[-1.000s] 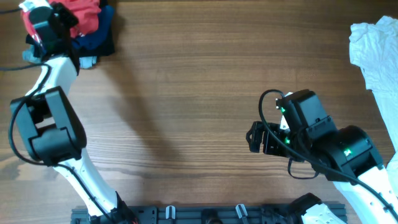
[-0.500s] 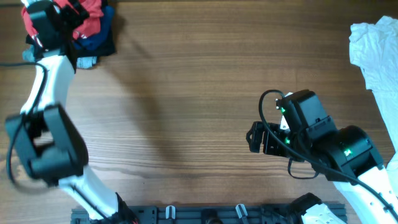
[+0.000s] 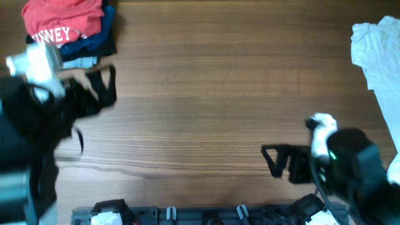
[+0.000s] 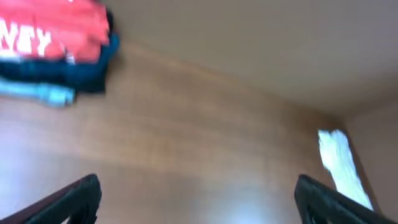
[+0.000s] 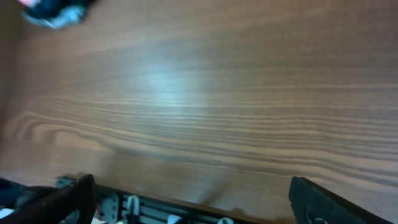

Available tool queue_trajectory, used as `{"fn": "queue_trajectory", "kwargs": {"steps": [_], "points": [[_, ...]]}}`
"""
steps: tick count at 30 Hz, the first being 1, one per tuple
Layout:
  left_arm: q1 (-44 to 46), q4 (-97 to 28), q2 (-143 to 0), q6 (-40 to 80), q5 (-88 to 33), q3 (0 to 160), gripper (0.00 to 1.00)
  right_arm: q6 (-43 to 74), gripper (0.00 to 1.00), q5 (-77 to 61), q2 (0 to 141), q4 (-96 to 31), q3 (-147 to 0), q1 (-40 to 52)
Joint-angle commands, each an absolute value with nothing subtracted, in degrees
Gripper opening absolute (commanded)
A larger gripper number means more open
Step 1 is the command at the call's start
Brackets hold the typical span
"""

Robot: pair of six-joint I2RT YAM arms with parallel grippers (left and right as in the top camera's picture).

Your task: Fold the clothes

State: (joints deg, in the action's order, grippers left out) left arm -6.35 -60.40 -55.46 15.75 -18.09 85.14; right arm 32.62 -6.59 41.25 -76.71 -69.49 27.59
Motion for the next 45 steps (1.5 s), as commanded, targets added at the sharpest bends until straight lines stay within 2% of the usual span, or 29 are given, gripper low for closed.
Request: {"fn": "queue_trajectory", "kwargs": {"steps": [1, 5, 11, 15, 33, 37, 39, 42, 45], "points": [[-6.11, -64.71, -46.35, 13.98, -24.80, 78.87, 1.00, 31.70, 0.99, -7.90, 34.37, -76.66, -70.11, 27.55], [-6.11, -64.99, -28.97, 13.96, -27.81, 65.65, 1.00, 33.26, 1.00, -4.93, 25.50, -77.28, -67.61, 27.55], [-6.11, -64.58, -13.76, 16.93, -28.40, 58.46, 1.00, 35.18, 0.99, 7.66, 19.35, -72.71, -63.09, 27.55], [-6.11, -65.01, -13.02, 16.95, -28.45, 58.46, 1.00, 35.14, 0.99, 7.94, 19.46, -68.60, -63.09, 27.55], [-6.11, -65.45, -13.02, 16.95, -28.45, 58.46, 1.00, 35.11, 1.00, 8.16, 19.46, -68.66, -63.09, 27.55], [-6.11, -65.45, -13.04, 16.95, -28.45, 58.46, 1.00, 34.89, 1.00, 14.66, 19.38, -69.60, -63.00, 27.11], [-6.11, -65.45, -13.02, 16.95, -28.45, 58.46, 1.00, 34.35, 1.00, 15.51, 19.31, -70.28, -62.35, 23.64], [-6.11, -65.45, -13.02, 16.95, -28.45, 58.46, 1.00, 29.52, 1.00, 14.22, 19.11, -65.32, -57.95, 15.86], [-6.11, -65.45, -13.02, 16.93, -28.45, 58.46, 1.00, 11.07, 1.00, 0.54, 17.23, -51.94, -49.87, 8.62]]}}
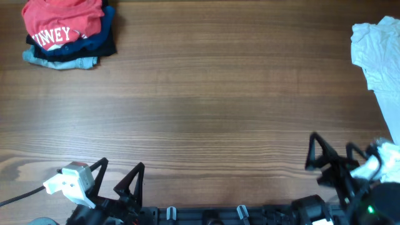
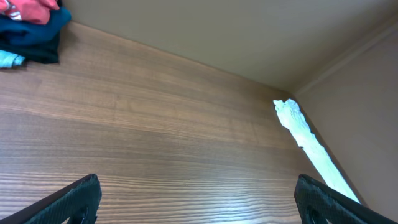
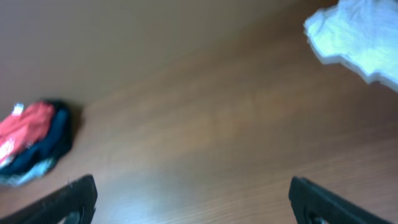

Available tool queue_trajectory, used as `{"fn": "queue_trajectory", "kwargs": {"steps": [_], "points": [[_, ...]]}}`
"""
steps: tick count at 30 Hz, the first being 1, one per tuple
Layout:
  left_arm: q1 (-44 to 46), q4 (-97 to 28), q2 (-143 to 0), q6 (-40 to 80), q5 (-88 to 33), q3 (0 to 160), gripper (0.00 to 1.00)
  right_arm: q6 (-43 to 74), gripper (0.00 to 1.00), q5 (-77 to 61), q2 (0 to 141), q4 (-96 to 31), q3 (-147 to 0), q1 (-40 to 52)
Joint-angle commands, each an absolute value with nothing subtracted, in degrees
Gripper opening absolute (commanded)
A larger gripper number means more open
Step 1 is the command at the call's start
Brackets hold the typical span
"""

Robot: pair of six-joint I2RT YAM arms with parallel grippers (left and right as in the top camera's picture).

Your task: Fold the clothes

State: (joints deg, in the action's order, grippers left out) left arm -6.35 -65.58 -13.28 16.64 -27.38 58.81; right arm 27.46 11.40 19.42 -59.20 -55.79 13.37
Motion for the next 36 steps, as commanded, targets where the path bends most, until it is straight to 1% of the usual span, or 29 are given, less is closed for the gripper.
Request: {"fn": "queue_trajectory", "kwargs": {"steps": [1, 3, 6, 7, 10, 13, 18, 20, 23, 24, 29, 31, 36], "points": [[-6.11, -65.45, -13.04, 16.95, -28.45, 58.46, 1.00, 5.67, 1.00, -6.07, 15.66, -44.86, -44.82, 5.50], [-6.11, -65.45, -13.04, 16.95, -28.45, 58.46, 1.00, 5.39, 1.00, -12.45, 13.10, -33.89, -35.77, -0.38], [-6.11, -65.45, -13.02, 16.95, -28.45, 58.46, 1.00, 11.46, 1.00, -15.16, 9.69, -24.01, -25.71, -5.43], [-6.11, -65.45, -13.04, 16.95, -28.45, 58.46, 1.00, 13.34, 1.00, -15.14, 8.36, -20.93, -22.61, -5.93], [-6.11, -65.45, -13.04, 16.93, -28.45, 58.46, 1.00, 13.41, 1.00, -15.53, 4.16, -10.55, -14.59, -5.98], [-6.11, -65.45, -13.04, 16.95, -28.45, 58.46, 1.00, 10.28, 1.00, -15.53, 0.16, -3.60, -7.97, -5.98], [-6.11, -65.45, -13.04, 16.95, -28.45, 58.46, 1.00, 7.20, 1.00, -15.35, 0.19, 1.15, -4.91, -5.98], [-6.11, -65.45, -13.02, 16.95, -28.45, 58.46, 1.00, 8.01, 1.00, -12.78, 0.19, 3.49, -2.92, -5.96], [-6.11, -65.45, -13.02, 16.95, -28.45, 58.46, 1.00, 20.51, 1.00, -2.24, 0.19, 4.34, -0.36, -5.96], [-6.11, -65.45, -13.02, 16.95, -28.45, 58.46, 1.00, 21.45, 1.00, -0.73, 0.19, 3.92, -0.25, -5.96], [-6.11, -65.45, -13.02, 16.95, -28.45, 58.46, 1.00, 10.26, 1.00, -3.33, 0.19, 2.26, -0.27, -5.96], [-6.11, -65.45, -13.02, 16.95, -28.45, 58.46, 1.00, 7.66, 1.00, -4.40, 0.16, 0.95, -0.27, -5.96], [-6.11, -65.45, -13.02, 16.95, -28.45, 58.46, 1.00, 7.81, 1.00, -4.97, 0.16, 0.30, -0.27, -5.91]]}}
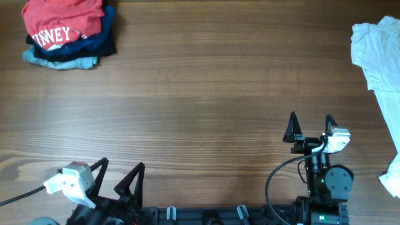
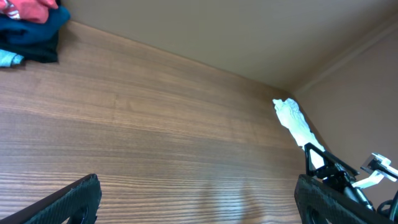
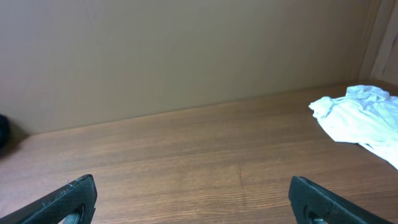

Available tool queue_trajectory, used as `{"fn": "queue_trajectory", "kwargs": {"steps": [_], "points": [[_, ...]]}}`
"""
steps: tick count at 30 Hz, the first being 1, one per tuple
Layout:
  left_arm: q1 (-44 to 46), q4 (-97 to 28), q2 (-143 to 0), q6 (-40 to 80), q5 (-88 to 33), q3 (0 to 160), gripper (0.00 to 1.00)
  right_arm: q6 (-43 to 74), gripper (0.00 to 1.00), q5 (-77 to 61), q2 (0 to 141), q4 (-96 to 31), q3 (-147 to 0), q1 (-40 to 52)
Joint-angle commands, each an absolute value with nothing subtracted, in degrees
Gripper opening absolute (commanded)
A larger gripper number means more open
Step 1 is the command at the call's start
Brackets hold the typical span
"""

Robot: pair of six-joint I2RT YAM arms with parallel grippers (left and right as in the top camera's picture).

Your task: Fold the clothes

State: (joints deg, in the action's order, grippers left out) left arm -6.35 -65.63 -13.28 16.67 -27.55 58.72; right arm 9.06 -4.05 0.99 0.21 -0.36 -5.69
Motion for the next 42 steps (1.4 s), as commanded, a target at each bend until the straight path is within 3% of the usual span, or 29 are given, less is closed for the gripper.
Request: {"fn": "queue_trajectory", "kwargs": {"steps": [1, 27, 32, 42], "points": [[-6.11, -65.45, -13.04, 16.95, -28.45, 58.46, 1.00, 7.90, 1.00, -4.95, 0.16, 0.30, -0.27, -5.78], [-6.09, -65.45, -12.99, 16.95, -28.45, 58.46, 1.00, 7.88, 1.00, -4.93, 0.27, 0.30, -0.30, -5.80], [-1.98, -66.06, -12.93, 15.44, -24.77, 57.54, 1.00, 7.88, 1.00, -4.93, 0.27, 0.30, -0.30, -5.80], [0.32, -40.51, -3.84, 21.74, -20.43, 31.53, 1.00, 7.86, 1.00, -4.91, 0.27, 0.30, -0.30, -5.80]]}}
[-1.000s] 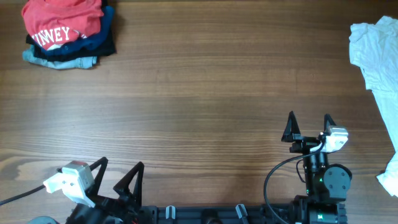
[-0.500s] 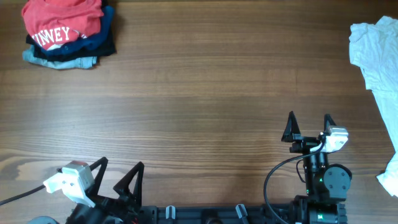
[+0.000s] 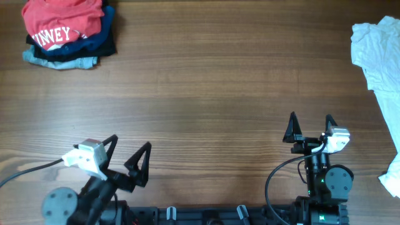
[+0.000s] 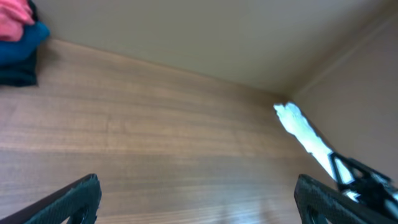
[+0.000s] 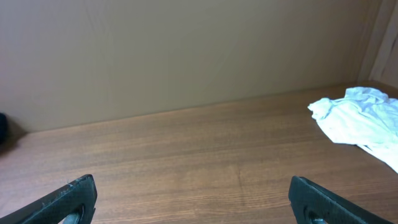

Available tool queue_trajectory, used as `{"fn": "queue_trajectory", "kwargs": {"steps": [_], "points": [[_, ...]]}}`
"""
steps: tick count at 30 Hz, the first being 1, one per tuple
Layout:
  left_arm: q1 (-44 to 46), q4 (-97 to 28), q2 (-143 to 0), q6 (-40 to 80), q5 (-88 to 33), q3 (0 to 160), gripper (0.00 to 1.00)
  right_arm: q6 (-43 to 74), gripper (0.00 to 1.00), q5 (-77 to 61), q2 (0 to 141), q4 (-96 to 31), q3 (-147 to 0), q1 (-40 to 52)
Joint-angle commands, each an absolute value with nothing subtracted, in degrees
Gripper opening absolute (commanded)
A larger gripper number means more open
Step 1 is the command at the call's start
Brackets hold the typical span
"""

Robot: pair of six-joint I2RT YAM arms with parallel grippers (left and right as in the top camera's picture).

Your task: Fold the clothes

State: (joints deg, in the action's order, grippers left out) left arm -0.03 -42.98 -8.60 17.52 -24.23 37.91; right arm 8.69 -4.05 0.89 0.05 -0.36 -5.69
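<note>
A stack of folded clothes (image 3: 65,32), a red shirt with white letters on top of dark and blue garments, lies at the table's far left corner. A crumpled white garment (image 3: 378,53) lies at the right edge, partly out of frame; it also shows in the right wrist view as the white garment (image 5: 354,118). My left gripper (image 3: 128,156) stands open near the front edge at the left, with nothing between its fingers. Near the front edge at the right my right gripper (image 3: 310,127) is open and empty too.
The wooden table (image 3: 206,100) is bordered by a beige back wall (image 5: 186,50). A rail with clips (image 3: 206,215) runs along the front edge between the two arm bases.
My left gripper has shifted a little to the right and farther onto the table at the front left. The right gripper and both piles have not moved.
At first my left gripper was open beside the folded stack at the far left, the right one open at the front right. Both then stood back at the front edge. The right settled upright at the front right; the left has now shifted slightly.
</note>
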Motion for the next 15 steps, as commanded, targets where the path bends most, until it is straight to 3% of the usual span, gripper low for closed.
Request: {"fn": "queue_trajectory", "kwargs": {"steps": [1, 7, 10, 15], "points": [[0.32, -39.31, -2.02, 23.99, -17.78, 28.80, 1.00, 7.86, 1.00, -4.91, 0.27, 0.30, -0.30, -5.80], [1.28, -24.60, -0.19, 25.67, -6.39, 18.85, 1.00, 7.86, 1.00, -4.93, 0.27, 0.30, -0.30, -5.80], [2.57, -16.71, -0.19, 19.11, -5.45, 14.61, 1.00, 7.86, 1.00, -4.93, 0.27, 0.30, -0.30, -5.80], [2.63, -11.14, -0.19, 18.39, -3.70, 9.28, 1.00, 7.88, 1.00, -4.93, 0.27, 0.30, -0.30, -5.80]]}}
